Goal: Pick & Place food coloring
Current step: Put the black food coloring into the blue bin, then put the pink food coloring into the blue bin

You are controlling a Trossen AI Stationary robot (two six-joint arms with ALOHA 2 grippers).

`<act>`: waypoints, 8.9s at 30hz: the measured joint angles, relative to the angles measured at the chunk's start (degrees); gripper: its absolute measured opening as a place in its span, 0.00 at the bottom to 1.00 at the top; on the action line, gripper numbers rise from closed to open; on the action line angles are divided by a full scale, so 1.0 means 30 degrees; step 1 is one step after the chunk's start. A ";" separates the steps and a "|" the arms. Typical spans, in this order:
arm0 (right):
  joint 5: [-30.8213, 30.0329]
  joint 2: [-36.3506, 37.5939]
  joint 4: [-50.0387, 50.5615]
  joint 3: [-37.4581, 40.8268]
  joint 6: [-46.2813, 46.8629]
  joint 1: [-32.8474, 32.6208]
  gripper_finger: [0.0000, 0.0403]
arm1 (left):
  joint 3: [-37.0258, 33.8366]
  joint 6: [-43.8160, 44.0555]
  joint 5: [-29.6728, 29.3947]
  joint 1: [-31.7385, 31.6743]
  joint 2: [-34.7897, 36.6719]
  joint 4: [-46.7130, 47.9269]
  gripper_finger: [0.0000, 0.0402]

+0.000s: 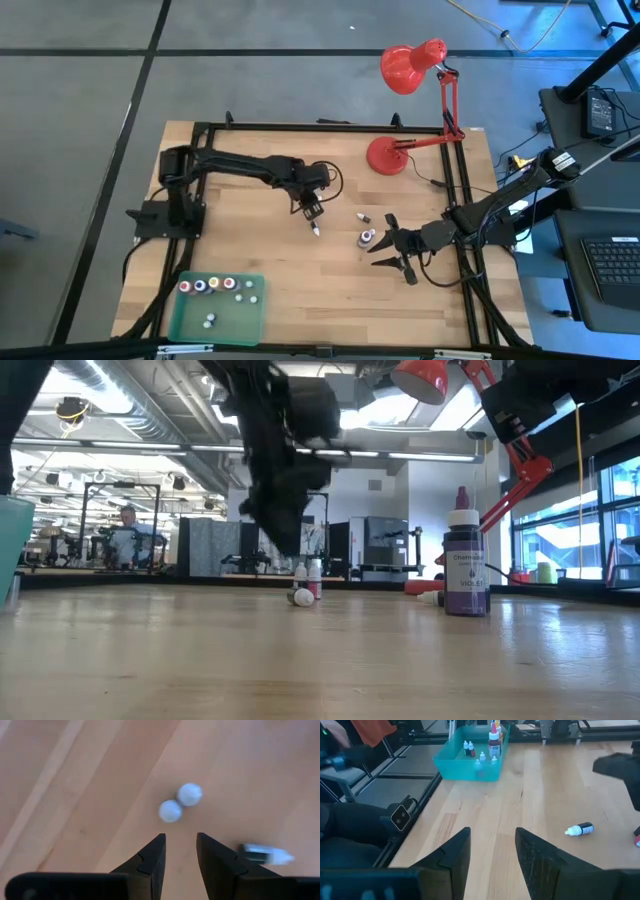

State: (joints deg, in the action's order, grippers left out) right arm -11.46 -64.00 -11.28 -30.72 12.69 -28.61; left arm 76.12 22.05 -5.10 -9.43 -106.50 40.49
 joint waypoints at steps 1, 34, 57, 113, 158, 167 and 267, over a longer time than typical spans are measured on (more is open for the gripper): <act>0.0000 -0.0001 0.0004 0.0000 0.0141 -0.0001 0.39 | -0.0022 -0.0277 0.0005 -0.0138 -0.0256 0.0023 0.26; 0.0022 0.0003 0.0164 0.0000 0.0212 -0.0004 0.39 | -0.0007 -1.0566 -0.0435 -0.0247 -0.1036 -0.1645 0.25; 0.0022 -0.0004 0.0157 0.0000 0.0248 -0.0003 0.39 | -0.0007 -1.0116 -0.0228 -0.0240 -0.1036 -0.1572 0.21; 0.0022 -0.0004 0.0288 0.0000 0.0190 0.0000 0.39 | 0.0007 -1.0510 -0.0119 -0.0223 -0.1735 -0.1596 0.16; -0.0328 -0.0001 0.0419 0.0005 0.0524 0.0001 0.39 | 0.0000 2.1322 -0.1896 2.2624 0.2622 0.3233 0.16; -0.0386 -0.0004 0.0417 0.0000 0.0102 0.0002 0.39 | 0.0000 2.9010 -0.1655 2.5325 0.2615 0.6674 0.16; -0.0831 -0.0004 0.0259 0.0007 0.0037 -0.0004 0.39 | 0.0000 1.6510 -0.6461 2.0594 0.3795 0.6228 0.24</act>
State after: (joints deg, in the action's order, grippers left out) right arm -13.96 -64.01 -10.50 -30.70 12.80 -28.62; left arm 76.12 71.58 -24.48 52.35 -95.11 59.18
